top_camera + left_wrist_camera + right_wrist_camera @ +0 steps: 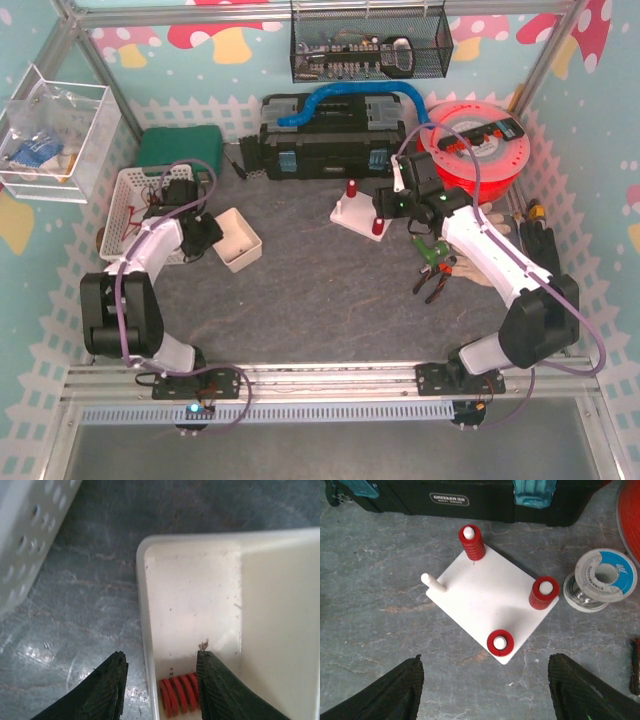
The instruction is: Install the large spring
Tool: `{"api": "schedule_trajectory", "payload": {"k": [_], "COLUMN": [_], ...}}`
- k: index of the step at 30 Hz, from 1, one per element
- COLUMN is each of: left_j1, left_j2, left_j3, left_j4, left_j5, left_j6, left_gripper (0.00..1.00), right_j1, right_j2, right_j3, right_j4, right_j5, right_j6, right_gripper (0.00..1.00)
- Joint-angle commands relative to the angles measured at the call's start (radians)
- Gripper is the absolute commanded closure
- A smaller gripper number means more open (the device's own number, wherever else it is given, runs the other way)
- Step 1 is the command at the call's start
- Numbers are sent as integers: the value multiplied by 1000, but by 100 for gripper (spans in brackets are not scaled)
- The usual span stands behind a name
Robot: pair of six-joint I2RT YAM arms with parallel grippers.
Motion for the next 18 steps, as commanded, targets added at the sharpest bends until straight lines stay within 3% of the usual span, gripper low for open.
{"api": "schedule_trajectory", "payload": {"k": [1, 18], "left_j1": [1, 3], "left_j2": [12, 107], "left_j3": [-17, 44], "left_j4": [-28, 23], "left_j5": [3, -66], "left_j6": [-55, 32], "left_gripper": [57, 89], "right_j1": [-3, -4], "right_j2": [-36, -80], "right_j3": [-41, -103], "right_j4": [-24, -20], "right_j5": [25, 54], "right_j6": [12, 23], "right_gripper": [31, 30]}}
